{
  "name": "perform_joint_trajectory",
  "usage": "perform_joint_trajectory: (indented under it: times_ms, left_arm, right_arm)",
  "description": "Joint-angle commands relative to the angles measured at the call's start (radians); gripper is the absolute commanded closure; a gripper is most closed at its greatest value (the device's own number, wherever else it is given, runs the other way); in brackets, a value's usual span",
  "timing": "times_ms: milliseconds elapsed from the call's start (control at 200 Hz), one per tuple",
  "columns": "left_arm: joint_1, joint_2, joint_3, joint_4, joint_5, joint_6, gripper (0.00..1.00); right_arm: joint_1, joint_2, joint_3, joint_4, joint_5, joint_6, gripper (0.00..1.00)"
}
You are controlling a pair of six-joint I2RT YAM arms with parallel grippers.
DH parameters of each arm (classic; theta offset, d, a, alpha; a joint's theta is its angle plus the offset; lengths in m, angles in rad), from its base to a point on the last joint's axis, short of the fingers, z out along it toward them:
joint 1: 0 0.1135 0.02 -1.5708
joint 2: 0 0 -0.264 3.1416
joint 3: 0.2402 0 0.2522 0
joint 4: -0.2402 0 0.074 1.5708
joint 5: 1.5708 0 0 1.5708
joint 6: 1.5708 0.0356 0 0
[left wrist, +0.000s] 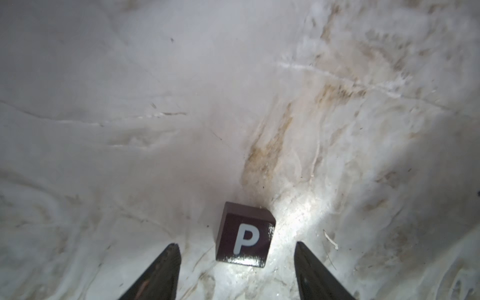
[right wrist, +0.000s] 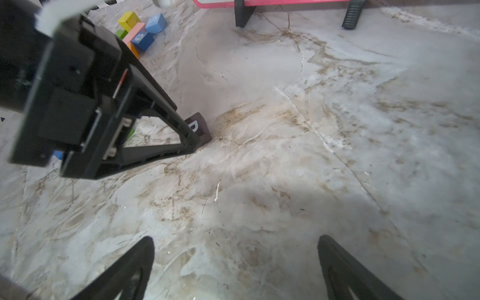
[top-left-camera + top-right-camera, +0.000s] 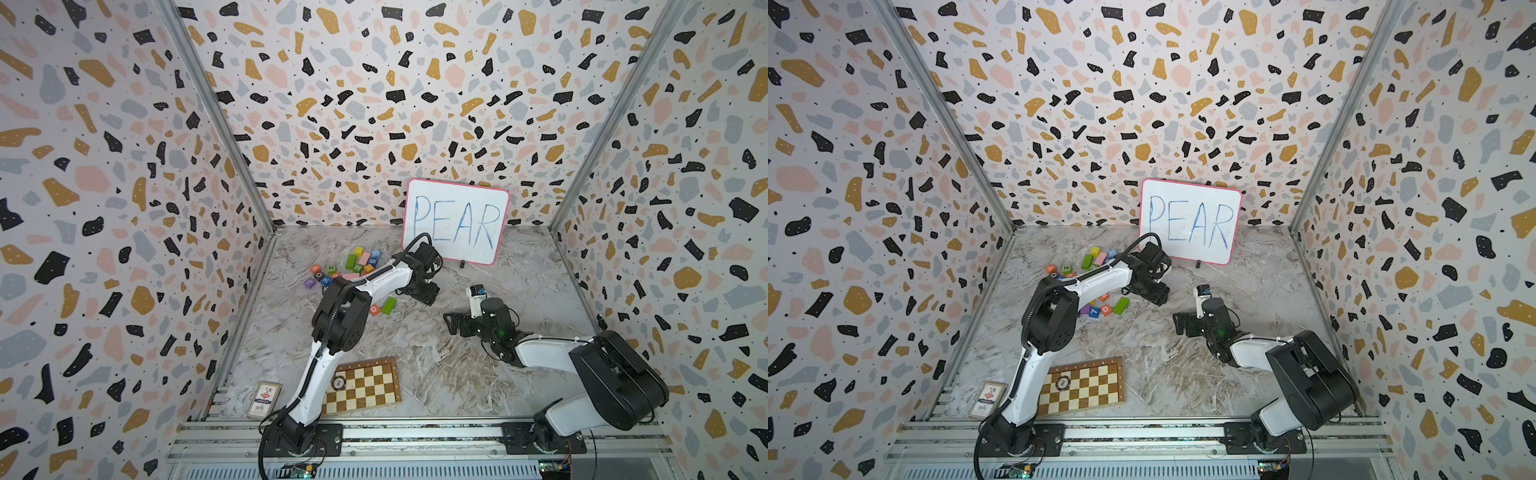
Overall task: Spell the uppercase word “pear” with letter blocks
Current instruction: Move the letter block to the center of the board.
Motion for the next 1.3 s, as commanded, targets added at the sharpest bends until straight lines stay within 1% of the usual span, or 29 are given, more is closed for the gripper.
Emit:
perform_joint_trajectory:
  times_ms: [0,330,436,551,671,821,971,1061,1297]
  left_arm:
    - [0.002,0.024,0.059,-0.064,0.004,0.024,0.39]
    - [0.002,0.041,0.040,-0.050,-0.039,0.008,0.53]
    - [0.002,0.041,0.024,-0.035,-0.047,0.004,0.54]
    - [0.002,0.053,0.044,-0.034,-0.051,0.005,0.50]
    - [0.002,0.061,0.054,-0.032,-0.068,0.005,0.50]
    - [0.002,0.068,0.035,-0.008,-0.066,0.000,0.55]
    - [0.003,0.094,0.060,-0.022,-0.057,-0.015,0.58]
    - [0.004,0.088,0.049,-0.021,-0.079,-0.023,0.61]
    - [0.017,0.091,0.019,0.001,-0.080,-0.062,0.64]
  right_arm:
    - [0.004,0.012,0.012,0.006,-0.002,0.003,0.00]
    - [0.004,0.014,0.015,-0.008,-0.003,-0.001,0.00]
    - [0.004,0.010,0.016,-0.013,-0.002,-0.004,0.01]
    - [0.003,0.006,0.018,-0.014,-0.003,-0.007,0.00]
    - [0.004,0.006,0.021,-0.022,-0.004,-0.014,0.01]
    - [0.004,-0.004,0.022,-0.029,0.005,-0.019,0.01]
    - [0.010,-0.021,0.007,-0.023,0.010,-0.015,0.01]
    - [0.009,-0.014,0.006,-0.021,0.007,-0.017,0.01]
    - [0.011,0.000,0.040,-0.039,0.015,-0.033,0.00]
